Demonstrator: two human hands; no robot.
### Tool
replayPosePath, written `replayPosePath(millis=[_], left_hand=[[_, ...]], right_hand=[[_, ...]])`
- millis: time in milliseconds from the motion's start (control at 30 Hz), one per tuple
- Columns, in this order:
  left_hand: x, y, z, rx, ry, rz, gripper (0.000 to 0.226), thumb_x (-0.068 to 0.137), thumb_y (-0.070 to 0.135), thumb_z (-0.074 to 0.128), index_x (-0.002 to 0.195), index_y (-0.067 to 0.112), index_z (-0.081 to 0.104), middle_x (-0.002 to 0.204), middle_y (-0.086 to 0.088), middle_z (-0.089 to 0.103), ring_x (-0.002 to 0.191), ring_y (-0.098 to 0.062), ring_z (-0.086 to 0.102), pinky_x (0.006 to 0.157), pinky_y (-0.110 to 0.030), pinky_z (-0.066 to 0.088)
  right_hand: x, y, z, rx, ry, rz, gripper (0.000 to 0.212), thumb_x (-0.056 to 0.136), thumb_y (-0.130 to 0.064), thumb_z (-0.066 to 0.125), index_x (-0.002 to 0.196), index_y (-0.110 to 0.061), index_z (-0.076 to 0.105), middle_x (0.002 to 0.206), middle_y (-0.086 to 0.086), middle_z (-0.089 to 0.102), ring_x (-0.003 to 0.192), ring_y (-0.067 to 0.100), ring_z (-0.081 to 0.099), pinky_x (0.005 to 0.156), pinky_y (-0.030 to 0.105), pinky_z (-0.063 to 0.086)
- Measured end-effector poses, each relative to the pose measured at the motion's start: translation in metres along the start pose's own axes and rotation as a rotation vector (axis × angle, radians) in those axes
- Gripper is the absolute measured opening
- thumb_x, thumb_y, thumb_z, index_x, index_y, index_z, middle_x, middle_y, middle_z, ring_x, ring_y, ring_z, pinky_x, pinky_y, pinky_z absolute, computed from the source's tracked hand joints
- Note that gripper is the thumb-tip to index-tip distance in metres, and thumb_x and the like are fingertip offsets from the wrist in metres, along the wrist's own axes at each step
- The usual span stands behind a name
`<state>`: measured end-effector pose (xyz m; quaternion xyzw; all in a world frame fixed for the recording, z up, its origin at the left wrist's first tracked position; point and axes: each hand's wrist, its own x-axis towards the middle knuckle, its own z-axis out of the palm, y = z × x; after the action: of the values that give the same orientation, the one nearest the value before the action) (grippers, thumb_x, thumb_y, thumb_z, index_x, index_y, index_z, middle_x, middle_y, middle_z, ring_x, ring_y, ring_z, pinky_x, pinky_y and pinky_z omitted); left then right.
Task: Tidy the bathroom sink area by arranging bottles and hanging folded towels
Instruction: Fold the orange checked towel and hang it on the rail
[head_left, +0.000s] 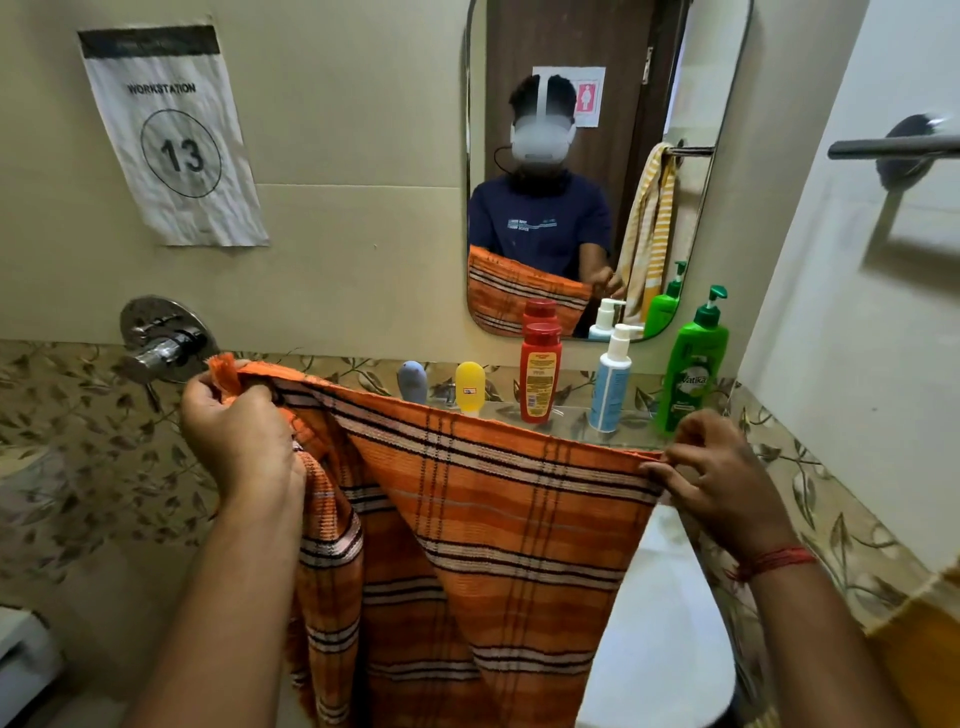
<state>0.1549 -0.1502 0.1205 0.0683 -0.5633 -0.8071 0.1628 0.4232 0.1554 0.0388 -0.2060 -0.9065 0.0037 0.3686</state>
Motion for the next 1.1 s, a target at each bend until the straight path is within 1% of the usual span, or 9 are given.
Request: replayPosePath(millis=[133, 233, 367, 500, 700, 833, 933, 1033, 1100], left_hand=[[-0.005, -0.003, 0.000, 0.021, -0.013, -0.008, 0.033, 0.083, -0.004, 0.047, 0.091, 0.025, 0.059, 0.083, 0.011, 0.062, 0.072, -0.006, 0.061, 0.060, -0.018, 0.051], [-0.005, -0.005, 0.001, 0.010, -0.011, -0.015, 0.033, 0.084, -0.003, 0.049, 0.097, 0.024, 0.062, 0.086, 0.011, 0.064, 0.074, -0.005, 0.063, 0.062, -0.019, 0.052], [-0.001, -0.005, -0.001, 0.014, -0.027, -0.006, 0.032, 0.086, -0.004, 0.050, 0.096, 0.024, 0.061, 0.087, 0.011, 0.064, 0.076, -0.005, 0.063, 0.064, -0.020, 0.053], [-0.001, -0.008, -0.002, 0.044, -0.042, 0.007, 0.033, 0.086, -0.004, 0.052, 0.101, 0.024, 0.063, 0.090, 0.011, 0.063, 0.077, -0.002, 0.061, 0.061, -0.015, 0.047], [0.003, -0.012, -0.004, 0.082, -0.036, 0.004, 0.034, 0.087, -0.003, 0.053, 0.107, 0.021, 0.066, 0.095, 0.008, 0.064, 0.077, -0.003, 0.060, 0.062, -0.017, 0.046], [0.000, -0.011, -0.003, 0.079, -0.077, 0.025, 0.032, 0.088, -0.004, 0.052, 0.100, 0.024, 0.064, 0.086, 0.011, 0.062, 0.074, -0.003, 0.059, 0.066, -0.021, 0.049], [0.008, -0.014, -0.003, 0.232, -0.246, 0.073, 0.027, 0.091, 0.003, 0.061, 0.112, 0.019, 0.065, 0.096, 0.006, 0.067, 0.082, -0.009, 0.065, 0.068, -0.024, 0.052], [0.009, -0.012, -0.003, 0.440, -0.545, 0.110, 0.032, 0.087, 0.025, 0.076, 0.114, 0.023, 0.059, 0.104, -0.003, 0.069, 0.094, -0.026, 0.070, 0.083, -0.048, 0.059], [0.000, -0.005, -0.002, 0.532, -0.678, 0.157, 0.035, 0.085, 0.038, 0.078, 0.109, 0.021, 0.058, 0.100, -0.004, 0.069, 0.093, -0.026, 0.069, 0.088, -0.048, 0.057]], right_hand=[[-0.004, -0.006, 0.003, 0.191, -0.026, 0.166, 0.070, 0.092, -0.066, 0.029, 0.079, -0.013, 0.072, 0.078, -0.002, 0.062, 0.069, 0.015, 0.056, 0.057, 0.026, 0.043], [-0.003, -0.010, 0.002, 0.276, -0.044, 0.227, 0.055, 0.092, -0.061, 0.045, 0.074, -0.015, 0.070, 0.068, -0.003, 0.064, 0.065, 0.013, 0.059, 0.055, 0.023, 0.042], [0.000, -0.011, -0.007, 0.395, -0.150, 0.296, 0.015, 0.084, -0.029, 0.073, 0.075, -0.017, 0.070, 0.074, -0.003, 0.068, 0.071, 0.010, 0.064, 0.060, 0.021, 0.046], [-0.001, -0.015, -0.014, 0.882, 0.014, 0.495, 0.010, 0.083, -0.016, 0.073, 0.078, -0.009, 0.070, 0.073, 0.003, 0.071, 0.072, 0.020, 0.066, 0.069, 0.035, 0.053], [0.001, -0.013, -0.024, 1.126, 0.069, 0.549, 0.060, 0.045, -0.059, 0.088, 0.079, -0.015, 0.067, 0.079, 0.006, 0.067, 0.076, 0.016, 0.067, 0.068, 0.028, 0.060], [0.002, -0.019, -0.029, 1.180, 0.107, 0.606, 0.025, 0.068, -0.027, 0.084, 0.081, -0.020, 0.063, 0.080, 0.005, 0.062, 0.074, 0.015, 0.066, 0.065, 0.028, 0.058], [0.006, -0.023, -0.037, 1.091, 0.159, 0.690, 0.027, 0.082, 0.011, 0.065, 0.084, -0.016, 0.061, 0.076, 0.007, 0.058, 0.065, 0.016, 0.062, 0.059, 0.030, 0.055], [0.009, -0.022, -0.050, 0.928, 0.274, 0.785, 0.029, 0.078, 0.010, 0.065, 0.078, -0.019, 0.066, 0.073, 0.009, 0.060, 0.070, 0.027, 0.060, 0.063, 0.034, 0.050], [0.014, -0.030, -0.060, 0.951, 0.350, 0.820, 0.027, 0.075, 0.007, 0.065, 0.076, -0.019, 0.070, 0.074, 0.010, 0.062, 0.070, 0.028, 0.060, 0.062, 0.034, 0.050]])
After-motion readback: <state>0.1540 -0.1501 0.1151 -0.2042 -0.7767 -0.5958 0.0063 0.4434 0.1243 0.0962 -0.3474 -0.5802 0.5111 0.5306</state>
